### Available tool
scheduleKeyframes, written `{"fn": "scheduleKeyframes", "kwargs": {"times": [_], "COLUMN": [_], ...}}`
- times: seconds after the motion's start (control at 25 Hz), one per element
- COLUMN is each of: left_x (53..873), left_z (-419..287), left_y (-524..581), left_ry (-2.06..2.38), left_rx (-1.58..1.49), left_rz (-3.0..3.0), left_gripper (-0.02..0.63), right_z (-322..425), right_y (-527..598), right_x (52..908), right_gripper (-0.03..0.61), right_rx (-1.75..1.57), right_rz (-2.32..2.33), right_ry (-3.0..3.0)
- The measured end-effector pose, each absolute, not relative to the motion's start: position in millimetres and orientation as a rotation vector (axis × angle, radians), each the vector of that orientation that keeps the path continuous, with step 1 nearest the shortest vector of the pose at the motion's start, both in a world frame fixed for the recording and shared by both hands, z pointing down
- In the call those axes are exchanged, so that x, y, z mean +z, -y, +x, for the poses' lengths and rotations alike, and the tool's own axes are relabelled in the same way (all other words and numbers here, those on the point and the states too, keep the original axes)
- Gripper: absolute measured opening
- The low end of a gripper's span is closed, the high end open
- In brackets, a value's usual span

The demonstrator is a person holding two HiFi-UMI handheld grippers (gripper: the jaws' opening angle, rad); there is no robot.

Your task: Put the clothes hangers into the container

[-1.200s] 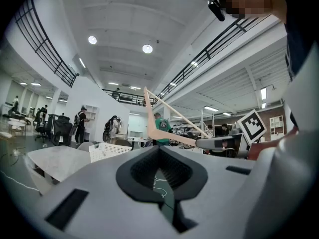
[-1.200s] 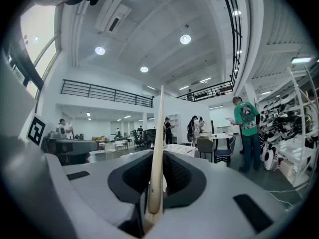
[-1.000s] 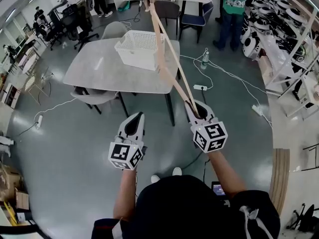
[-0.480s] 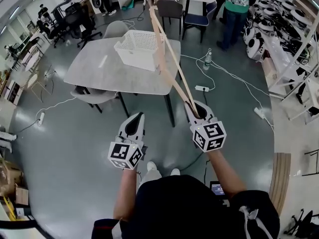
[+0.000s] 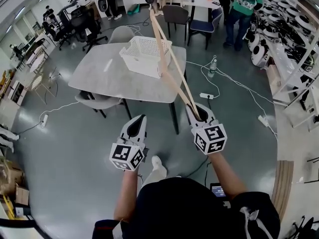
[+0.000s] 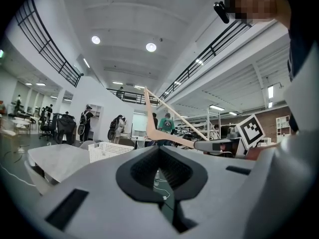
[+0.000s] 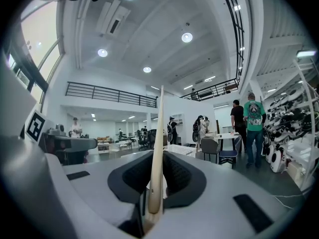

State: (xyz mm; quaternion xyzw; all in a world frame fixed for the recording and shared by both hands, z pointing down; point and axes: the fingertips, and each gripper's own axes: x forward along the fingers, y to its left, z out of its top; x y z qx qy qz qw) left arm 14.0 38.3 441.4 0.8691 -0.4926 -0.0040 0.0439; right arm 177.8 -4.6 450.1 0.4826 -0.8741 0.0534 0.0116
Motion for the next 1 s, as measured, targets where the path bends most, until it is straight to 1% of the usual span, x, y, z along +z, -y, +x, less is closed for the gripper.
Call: {"fn": "scheduleKeyframes", "kwargs": {"times": [1.0], "left_x": [435.3], "left_z": [-40.7], "left_y": [78.6], "left_ry": [1.438], "left_rx": [-0.046], "left_rz": [2.669], "left_gripper": [0.005], "right_z": [125.5], "right_y": [116.4], "right_x": [442.8], "right_gripper": [0.061], "right_rx": [0.177], "right_rz": [1.55], "right_ry": [2.668]}}
